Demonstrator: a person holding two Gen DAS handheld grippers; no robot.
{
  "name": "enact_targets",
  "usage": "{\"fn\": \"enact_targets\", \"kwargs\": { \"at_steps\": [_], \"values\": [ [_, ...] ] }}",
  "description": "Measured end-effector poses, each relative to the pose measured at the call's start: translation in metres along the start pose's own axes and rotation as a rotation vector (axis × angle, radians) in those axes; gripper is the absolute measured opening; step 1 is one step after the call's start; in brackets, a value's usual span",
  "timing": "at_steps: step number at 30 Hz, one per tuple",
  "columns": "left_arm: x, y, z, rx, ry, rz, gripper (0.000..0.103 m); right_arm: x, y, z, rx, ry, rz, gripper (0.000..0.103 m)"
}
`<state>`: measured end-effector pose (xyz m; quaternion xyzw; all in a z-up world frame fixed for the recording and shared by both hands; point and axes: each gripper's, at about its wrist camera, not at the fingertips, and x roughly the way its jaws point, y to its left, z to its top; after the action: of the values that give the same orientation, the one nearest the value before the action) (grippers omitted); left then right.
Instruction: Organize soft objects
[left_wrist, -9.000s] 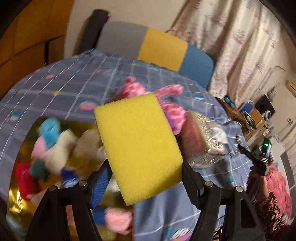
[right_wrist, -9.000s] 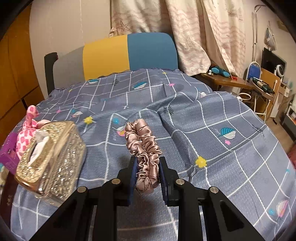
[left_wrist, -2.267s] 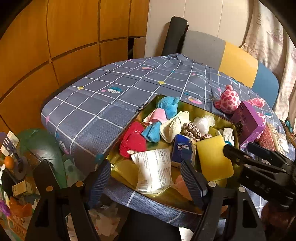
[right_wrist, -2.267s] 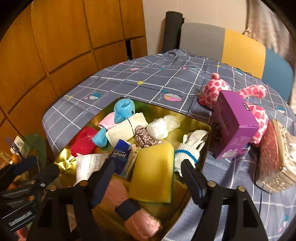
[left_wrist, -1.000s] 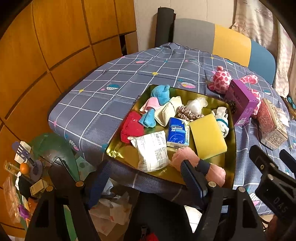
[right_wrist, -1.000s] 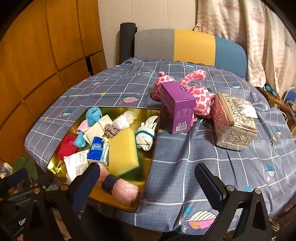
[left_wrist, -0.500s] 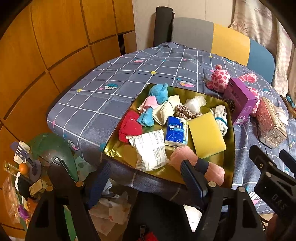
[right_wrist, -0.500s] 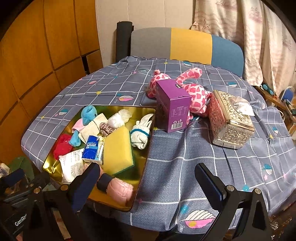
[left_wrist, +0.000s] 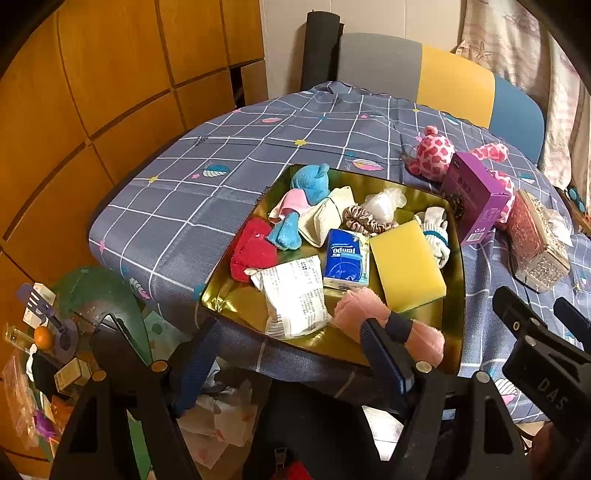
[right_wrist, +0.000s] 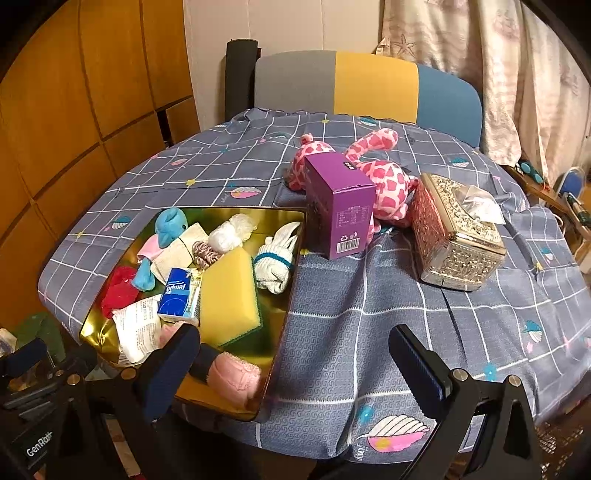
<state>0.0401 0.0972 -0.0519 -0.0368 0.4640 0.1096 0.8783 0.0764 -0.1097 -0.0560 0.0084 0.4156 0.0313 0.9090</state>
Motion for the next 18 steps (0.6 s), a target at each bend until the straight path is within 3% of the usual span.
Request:
{"fn": "enact_targets", "kwargs": {
  "at_steps": [18],
  "values": [
    [0.0061,-0.004,-0.0001,0.008,0.025,-0.023,0.079,0.0034,-0.0066,-0.0002,0.016,0.013,-0.003,0.103]
  ]
}}
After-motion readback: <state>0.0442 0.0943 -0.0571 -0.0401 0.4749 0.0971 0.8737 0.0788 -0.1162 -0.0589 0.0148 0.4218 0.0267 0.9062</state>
